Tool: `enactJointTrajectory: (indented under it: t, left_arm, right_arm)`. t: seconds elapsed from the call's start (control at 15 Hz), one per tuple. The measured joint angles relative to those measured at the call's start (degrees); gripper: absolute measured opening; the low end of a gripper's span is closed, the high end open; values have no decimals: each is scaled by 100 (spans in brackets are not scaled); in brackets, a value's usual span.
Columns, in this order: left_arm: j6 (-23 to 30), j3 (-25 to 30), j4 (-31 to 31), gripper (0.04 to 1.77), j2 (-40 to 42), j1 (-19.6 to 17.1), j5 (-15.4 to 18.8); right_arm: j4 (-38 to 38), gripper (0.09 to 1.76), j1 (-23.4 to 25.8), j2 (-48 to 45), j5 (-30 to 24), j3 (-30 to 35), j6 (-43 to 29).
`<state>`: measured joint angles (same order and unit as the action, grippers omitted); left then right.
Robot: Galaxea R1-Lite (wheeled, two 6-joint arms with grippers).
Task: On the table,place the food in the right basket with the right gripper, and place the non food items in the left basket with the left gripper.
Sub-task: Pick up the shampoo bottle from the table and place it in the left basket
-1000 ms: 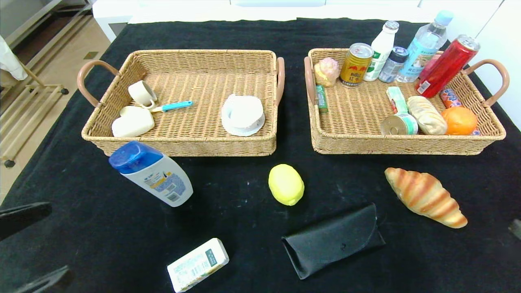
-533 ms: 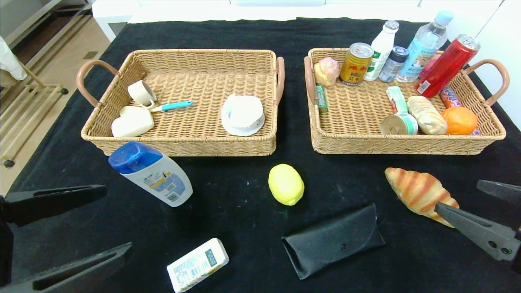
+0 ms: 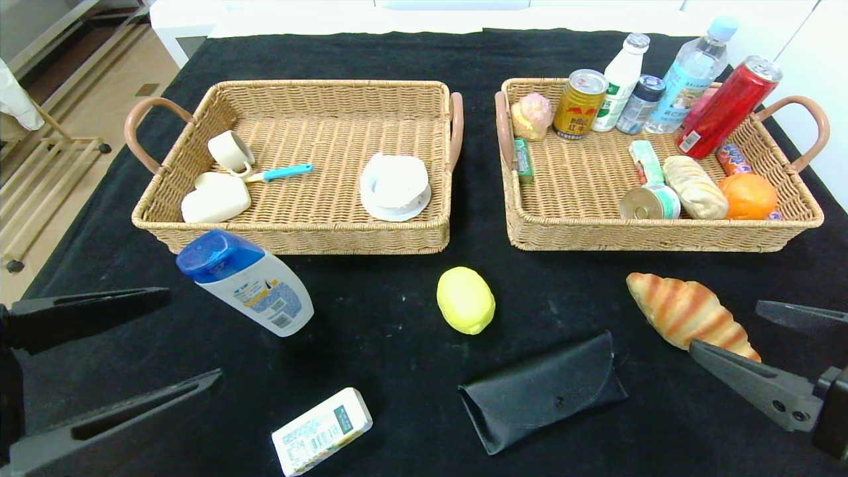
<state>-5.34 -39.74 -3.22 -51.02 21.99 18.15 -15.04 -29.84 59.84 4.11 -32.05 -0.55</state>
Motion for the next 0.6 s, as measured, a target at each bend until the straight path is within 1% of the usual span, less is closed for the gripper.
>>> enactJointTrajectory:
  t: [0.27, 0.47, 0.6]
  left_arm:
    - [5, -107, 20, 172, -83, 177, -18]
    - [-15, -127, 24, 172, -110, 262, -319]
    - [-69, -129, 33, 172, -112, 276, -379]
  right_arm:
    - [49, 171, -17, 22, -4, 7, 15]
    - [166, 171, -20, 18, 195, 7, 41]
    - [184, 171, -20, 16, 217, 2, 45]
